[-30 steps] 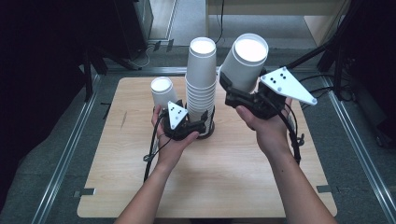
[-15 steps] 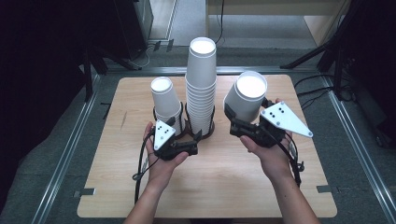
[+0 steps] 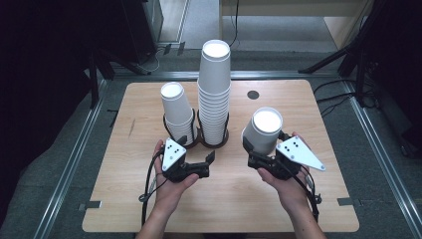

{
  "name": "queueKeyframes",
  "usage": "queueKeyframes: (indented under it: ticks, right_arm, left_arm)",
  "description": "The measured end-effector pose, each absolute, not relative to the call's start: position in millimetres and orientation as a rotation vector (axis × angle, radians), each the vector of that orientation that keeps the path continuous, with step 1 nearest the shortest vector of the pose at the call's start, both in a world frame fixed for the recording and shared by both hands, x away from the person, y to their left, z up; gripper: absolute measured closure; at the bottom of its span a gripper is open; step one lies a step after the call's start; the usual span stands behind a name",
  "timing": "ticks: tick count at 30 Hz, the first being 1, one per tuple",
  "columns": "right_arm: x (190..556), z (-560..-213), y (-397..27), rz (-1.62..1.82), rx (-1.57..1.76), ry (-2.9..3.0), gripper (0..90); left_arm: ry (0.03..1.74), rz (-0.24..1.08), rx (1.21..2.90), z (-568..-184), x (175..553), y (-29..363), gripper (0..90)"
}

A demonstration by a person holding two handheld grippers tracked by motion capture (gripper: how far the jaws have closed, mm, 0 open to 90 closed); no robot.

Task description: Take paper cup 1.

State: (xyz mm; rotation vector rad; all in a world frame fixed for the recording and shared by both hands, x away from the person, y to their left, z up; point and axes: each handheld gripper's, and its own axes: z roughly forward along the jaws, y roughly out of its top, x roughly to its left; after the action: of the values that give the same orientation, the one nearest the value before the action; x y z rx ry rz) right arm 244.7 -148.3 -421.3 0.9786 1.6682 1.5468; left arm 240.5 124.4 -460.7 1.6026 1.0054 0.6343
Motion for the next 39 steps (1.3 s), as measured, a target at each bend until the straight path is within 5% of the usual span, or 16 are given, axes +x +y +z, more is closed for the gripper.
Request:
queueKeyframes:
  ticks: [39]
  right_arm:
    - [239, -486, -122, 1.094, 0.632, 1.796, 13.2]
  left_arm:
    - [0.87, 0.451, 1.676, -458, 219, 110, 0.0]
